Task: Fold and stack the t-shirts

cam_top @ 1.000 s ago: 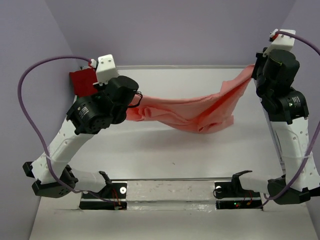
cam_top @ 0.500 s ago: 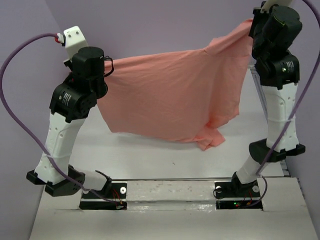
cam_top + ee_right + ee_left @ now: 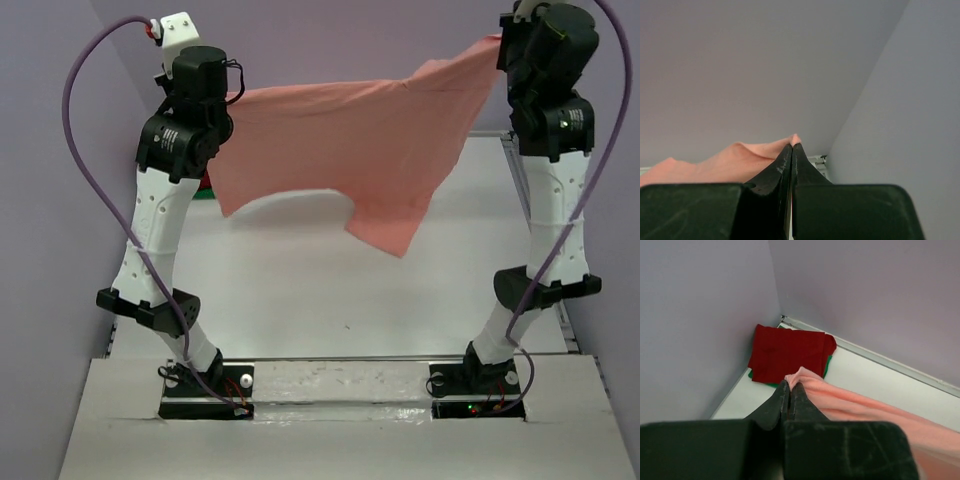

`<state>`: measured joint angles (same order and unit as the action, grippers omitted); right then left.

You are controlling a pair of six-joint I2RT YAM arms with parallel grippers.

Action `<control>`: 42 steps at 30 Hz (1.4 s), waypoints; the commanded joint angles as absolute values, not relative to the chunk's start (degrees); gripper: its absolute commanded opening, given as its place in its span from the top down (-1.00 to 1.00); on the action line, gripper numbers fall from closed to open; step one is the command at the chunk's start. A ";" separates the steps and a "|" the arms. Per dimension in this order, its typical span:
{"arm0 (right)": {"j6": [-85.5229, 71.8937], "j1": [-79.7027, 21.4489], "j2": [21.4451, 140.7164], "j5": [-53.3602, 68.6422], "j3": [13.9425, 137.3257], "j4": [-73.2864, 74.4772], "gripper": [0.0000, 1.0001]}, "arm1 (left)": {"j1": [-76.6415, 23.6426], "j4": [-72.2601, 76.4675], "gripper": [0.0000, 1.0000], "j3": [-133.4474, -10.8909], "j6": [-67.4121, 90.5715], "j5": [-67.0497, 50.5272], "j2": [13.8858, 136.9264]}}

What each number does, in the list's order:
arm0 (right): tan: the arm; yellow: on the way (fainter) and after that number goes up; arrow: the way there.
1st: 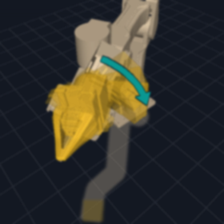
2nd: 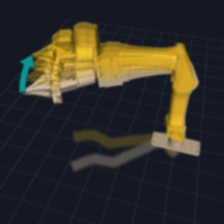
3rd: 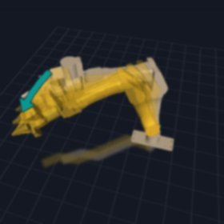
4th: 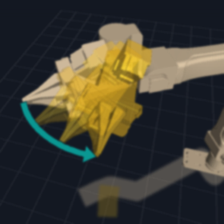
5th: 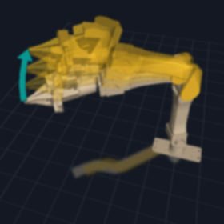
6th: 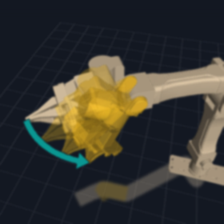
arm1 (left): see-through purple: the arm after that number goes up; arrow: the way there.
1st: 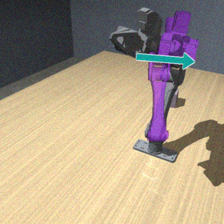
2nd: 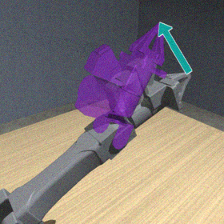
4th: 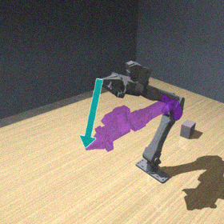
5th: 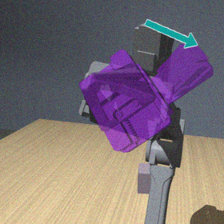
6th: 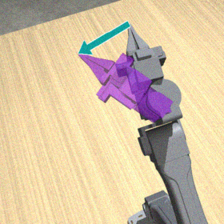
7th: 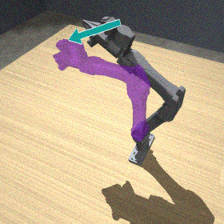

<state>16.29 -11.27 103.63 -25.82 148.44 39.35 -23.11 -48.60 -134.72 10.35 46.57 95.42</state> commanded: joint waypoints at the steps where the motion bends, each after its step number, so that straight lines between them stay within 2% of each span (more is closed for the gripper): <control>1: 17.40 -10.63 91.51 -26.01 146.35 32.78 1.00 | -22.76 -46.14 1.00 -130.63 9.23 46.67 86.59; 5: 20.63 -15.97 83.68 -31.27 140.89 32.08 1.00 | -24.08 -44.39 1.00 -123.41 8.88 46.93 79.12; 6: 22.57 -22.17 81.50 -34.33 139.24 30.77 1.00 | -24.43 -44.30 1.00 -122.70 8.70 46.76 76.40; 7: 26.33 -25.28 80.43 -40.19 138.35 30.07 1.00 | -25.48 -44.47 1.00 -122.00 8.79 47.02 75.07; 9: 28.21 -32.04 76.76 -44.19 135.72 29.01 1.00 | -26.45 -43.78 1.00 -120.34 8.35 46.85 70.69; 11: 27.78 -33.83 73.58 -45.88 133.25 28.65 1.00 | -26.98 -41.85 1.00 -118.66 6.51 46.50 67.34; 14: 28.38 -33.84 68.56 -44.39 128.78 26.38 1.00 | -27.07 -37.54 1.00 -118.38 4.23 45.00 62.58; 17: 28.65 -33.84 69.34 -42.64 131.56 26.90 1.00 | -27.60 -37.27 1.00 -124.44 2.64 44.38 64.59; 23: 38.38 -33.84 78.46 -43.59 131.57 16.03 1.00 | -28.21 -34.99 1.00 -132.54 -0.17 46.66 76.35; 25: 40.15 -33.84 82.42 -42.90 134.99 15.73 1.00 | -28.04 -34.54 1.00 -134.11 -1.93 46.32 79.09; 30: 37.36 -26.66 93.14 -38.15 142.90 17.31 1.00 | -24.01 -31.73 1.00 -135.25 -0.97 39.49 85.76; 34: 29.89 -19.53 96.06 -31.65 144.14 22.41 1.00 | -18.38 -32.52 1.00 -138.94 -0.35 36.22 90.52; 39: 30.67 -19.51 93.17 -31.91 142.48 22.68 1.00 | -17.49 -31.47 1.00 -136.68 -0.35 35.60 88.87; 42: 31.64 -19.51 87.91 -33.31 137.74 20.84 1.00 | -17.58 -30.50 1.00 -129.50 -0.35 34.81 84.48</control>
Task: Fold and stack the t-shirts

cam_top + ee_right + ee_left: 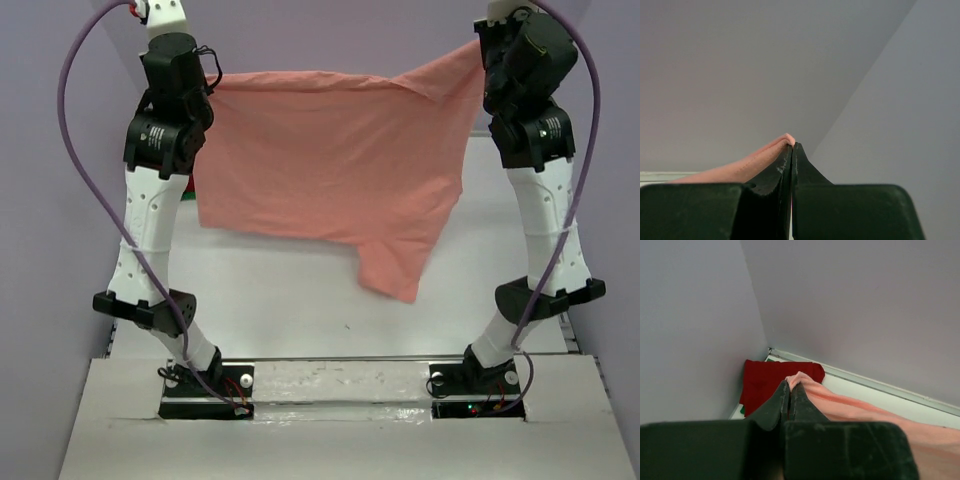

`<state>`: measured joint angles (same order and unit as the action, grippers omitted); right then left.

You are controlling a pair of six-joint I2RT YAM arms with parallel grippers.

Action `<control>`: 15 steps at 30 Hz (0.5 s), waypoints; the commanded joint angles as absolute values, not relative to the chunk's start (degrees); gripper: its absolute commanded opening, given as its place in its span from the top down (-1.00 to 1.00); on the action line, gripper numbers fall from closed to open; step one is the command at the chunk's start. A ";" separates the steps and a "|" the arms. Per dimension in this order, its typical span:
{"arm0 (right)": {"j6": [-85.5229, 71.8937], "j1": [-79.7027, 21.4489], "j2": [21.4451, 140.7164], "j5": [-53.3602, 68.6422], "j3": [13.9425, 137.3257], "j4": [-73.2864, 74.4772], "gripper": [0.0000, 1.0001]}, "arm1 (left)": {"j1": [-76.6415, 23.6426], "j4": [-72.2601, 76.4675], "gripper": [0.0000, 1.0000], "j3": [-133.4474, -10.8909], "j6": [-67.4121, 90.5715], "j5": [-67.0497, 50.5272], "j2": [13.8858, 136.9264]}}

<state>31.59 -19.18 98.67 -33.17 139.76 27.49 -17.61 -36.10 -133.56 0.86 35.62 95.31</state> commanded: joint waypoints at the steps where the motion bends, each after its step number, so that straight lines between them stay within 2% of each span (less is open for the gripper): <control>1: 31.64 -19.51 86.32 -33.31 136.42 20.66 1.00 | -17.58 -29.98 1.00 -127.90 0.17 34.63 83.07; 6: 36.72 -27.57 78.77 -39.71 128.60 16.18 1.00 | -20.20 -29.61 1.00 -120.42 2.11 36.20 75.25; 13: 39.63 -35.93 72.00 -48.07 122.44 14.15 1.00 | -25.66 -33.66 1.00 -116.91 3.69 42.62 69.00; 15: 44.26 -38.48 70.06 -52.00 118.94 9.09 1.00 | -26.63 -34.71 1.00 -115.67 4.30 43.33 66.64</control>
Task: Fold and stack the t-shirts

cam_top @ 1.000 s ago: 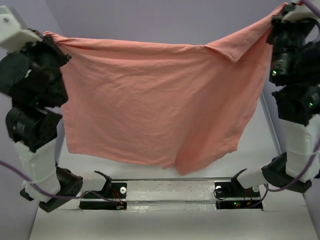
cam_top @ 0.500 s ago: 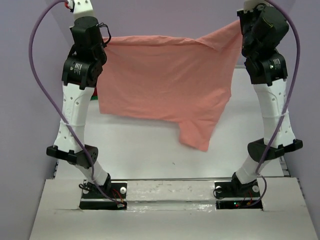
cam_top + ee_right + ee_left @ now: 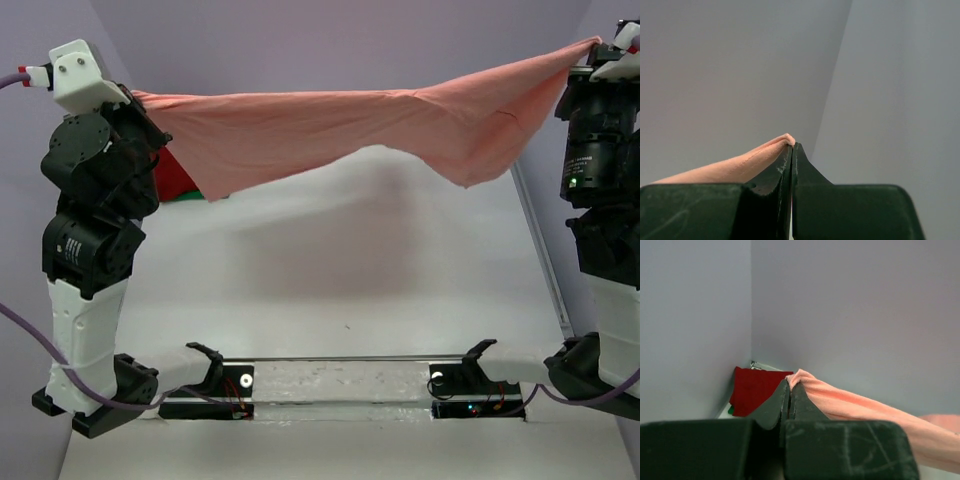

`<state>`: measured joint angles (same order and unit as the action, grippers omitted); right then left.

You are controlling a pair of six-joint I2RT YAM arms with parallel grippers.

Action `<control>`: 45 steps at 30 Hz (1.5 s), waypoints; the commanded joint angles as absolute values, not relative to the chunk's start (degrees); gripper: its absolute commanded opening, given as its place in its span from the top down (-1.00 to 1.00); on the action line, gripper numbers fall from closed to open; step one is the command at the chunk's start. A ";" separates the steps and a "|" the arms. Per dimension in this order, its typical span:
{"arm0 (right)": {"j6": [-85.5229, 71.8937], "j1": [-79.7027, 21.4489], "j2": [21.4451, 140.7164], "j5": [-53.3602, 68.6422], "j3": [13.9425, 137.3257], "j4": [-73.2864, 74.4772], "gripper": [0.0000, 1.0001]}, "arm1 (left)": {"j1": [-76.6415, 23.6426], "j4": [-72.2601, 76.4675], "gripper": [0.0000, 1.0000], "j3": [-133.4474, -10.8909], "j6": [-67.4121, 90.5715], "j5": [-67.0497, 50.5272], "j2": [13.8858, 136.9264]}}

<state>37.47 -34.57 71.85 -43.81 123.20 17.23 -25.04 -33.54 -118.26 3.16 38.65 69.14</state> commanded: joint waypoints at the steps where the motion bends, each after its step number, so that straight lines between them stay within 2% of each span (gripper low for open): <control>1: 47.17 -40.15 68.31 -53.60 117.44 6.27 1.00 | -26.80 -35.15 1.00 -115.40 4.74 43.68 66.01; 4: 61.29 -48.31 67.06 -60.80 114.44 -7.86 1.00 | -27.16 -37.87 1.00 -116.97 5.88 43.42 64.78; 7: 68.10 -51.06 67.41 -63.19 112.95 -14.57 1.00 | -27.33 -39.46 1.00 -118.29 6.06 44.03 64.60; 16: 71.63 -52.12 76.10 -60.30 121.19 -17.05 1.00 | -27.42 -37.71 1.00 -122.52 4.40 45.00 70.92; 22: 66.90 -50.11 79.70 -54.50 121.02 -14.95 1.00 | -26.99 -29.81 1.00 -120.76 1.06 43.16 78.03; 23: 63.93 -48.10 80.76 -52.84 121.63 -11.64 1.00 | -26.63 -29.19 1.00 -121.81 1.05 42.28 79.53; 24: 53.37 -42.33 82.08 -47.95 125.30 -0.55 1.00 | -26.37 -29.27 1.00 -123.21 1.32 41.58 83.11; 26: 40.42 -35.98 86.19 -39.69 126.82 9.96 1.00 | -26.02 -27.35 1.00 -126.19 0.62 39.82 85.94; 29: 30.90 -24.65 94.09 -31.51 134.01 18.59 1.00 | -24.00 -28.37 1.00 -136.54 -1.91 37.36 95.84; 31: 28.40 -22.33 97.54 -28.49 139.62 20.91 1.00 | -22.42 -28.83 1.00 -144.54 -3.16 36.04 99.39; 32: 27.87 -21.54 99.04 -27.87 141.49 21.35 1.00 | -21.80 -28.05 1.00 -144.75 -3.51 35.08 99.84; 34: 27.42 -20.92 102.55 -26.72 145.44 22.85 1.00 | -21.18 -24.62 1.00 -144.67 -4.56 33.84 99.84; 38: 28.04 -20.30 101.00 -27.24 144.33 23.20 1.00 | -21.18 -23.82 1.00 -143.97 -5.54 32.87 97.74; 42: 28.56 -20.30 92.22 -27.68 135.99 21.10 1.00 | -21.44 -24.43 1.00 -137.92 -4.57 33.57 90.99; 45: 30.67 -23.11 84.31 -30.93 129.21 18.46 1.00 | -22.76 -22.32 1.00 -128.78 -4.40 35.51 81.07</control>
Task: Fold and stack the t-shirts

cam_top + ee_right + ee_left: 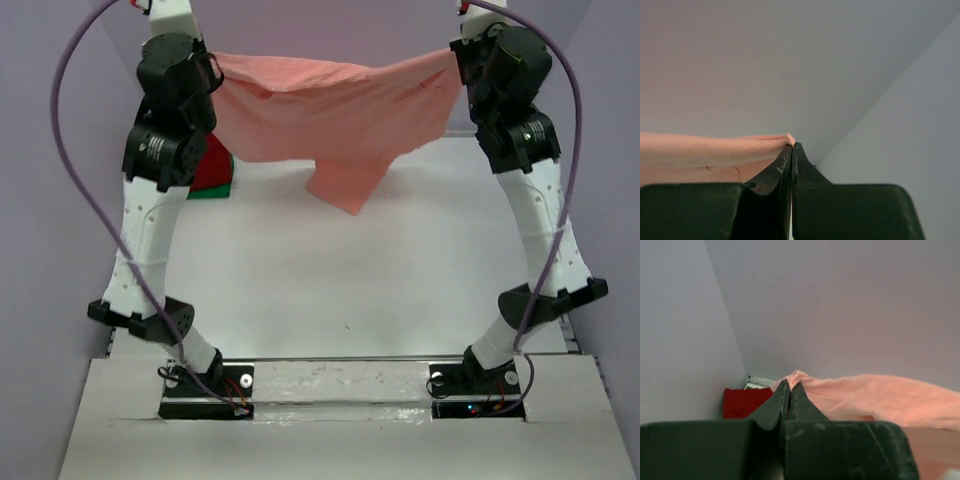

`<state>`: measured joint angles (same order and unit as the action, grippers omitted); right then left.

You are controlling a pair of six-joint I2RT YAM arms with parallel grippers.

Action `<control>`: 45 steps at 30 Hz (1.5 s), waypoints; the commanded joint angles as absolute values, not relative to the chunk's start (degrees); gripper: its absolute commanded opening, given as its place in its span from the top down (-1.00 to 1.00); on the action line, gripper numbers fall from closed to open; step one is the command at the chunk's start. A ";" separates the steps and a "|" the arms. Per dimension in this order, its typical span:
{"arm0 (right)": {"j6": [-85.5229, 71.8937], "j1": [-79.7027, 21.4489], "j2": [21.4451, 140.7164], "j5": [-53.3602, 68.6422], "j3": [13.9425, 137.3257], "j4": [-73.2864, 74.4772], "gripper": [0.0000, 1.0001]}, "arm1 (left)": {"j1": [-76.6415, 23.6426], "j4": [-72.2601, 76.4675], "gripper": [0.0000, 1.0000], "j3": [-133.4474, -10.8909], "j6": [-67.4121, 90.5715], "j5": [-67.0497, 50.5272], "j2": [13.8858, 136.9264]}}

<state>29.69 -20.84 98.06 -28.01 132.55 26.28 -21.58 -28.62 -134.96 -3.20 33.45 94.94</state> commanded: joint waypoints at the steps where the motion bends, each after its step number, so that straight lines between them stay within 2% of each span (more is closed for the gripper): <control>1: 31.46 -24.59 82.63 -31.98 127.89 18.20 1.00 | -23.29 -22.67 1.00 -127.37 -4.31 36.90 79.56; 6: 44.95 -41.87 75.51 -47.06 120.95 9.53 1.00 | -28.11 -29.32 1.00 -122.87 -0.53 41.29 72.17; 11: 59.12 -51.83 70.58 -56.76 114.28 -5.14 1.00 | -32.69 -31.64 1.00 -114.46 3.60 45.08 64.44; 13: 66.33 -56.22 69.96 -60.37 114.35 -10.96 1.00 | -32.87 -34.00 1.00 -114.95 4.74 45.61 62.49; 17: 79.17 -60.47 72.06 -63.89 113.47 -24.58 1.00 | -32.87 -37.88 1.00 -117.95 6.06 45.71 62.05; 23: 79.99 -61.79 79.27 -62.06 121.54 -26.28 1.00 | -32.96 -37.45 1.00 -120.15 5.10 45.88 66.09; 26: 76.92 -57.06 84.80 -61.96 127.95 -23.48 1.00 | -32.78 -34.99 1.00 -116.82 4.92 46.93 71.00; 27: 63.59 -53.47 87.69 -59.61 130.49 -7.28 1.00 | -32.52 -33.68 1.00 -115.85 5.44 46.67 73.80; 29: 45.79 -41.09 89.82 -52.69 136.29 12.30 1.00 | -31.12 -32.88 1.00 -113.05 8.07 43.09 76.28; 30: 35.52 -37.48 90.35 -49.60 134.40 20.14 1.00 | -29.98 -30.52 1.00 -111.29 10.26 41.33 77.25; 32: 28.34 -28.53 91.22 -43.09 126.96 25.11 1.00 | -27.35 -29.80 1.00 -106.73 13.17 35.63 80.93; 35: 17.60 -20.59 89.83 -32.99 117.27 26.81 1.00 | -23.82 -24.98 1.00 -98.65 15.29 33.84 86.73; 39: 13.10 -11.18 91.40 -25.68 109.18 25.58 1.00 | -21.45 -21.20 1.00 -95.80 16.52 34.28 96.13; 45: 12.04 -8.71 97.72 -20.22 106.18 24.52 1.00 | -20.04 -18.89 1.00 -97.20 15.82 32.44 107.46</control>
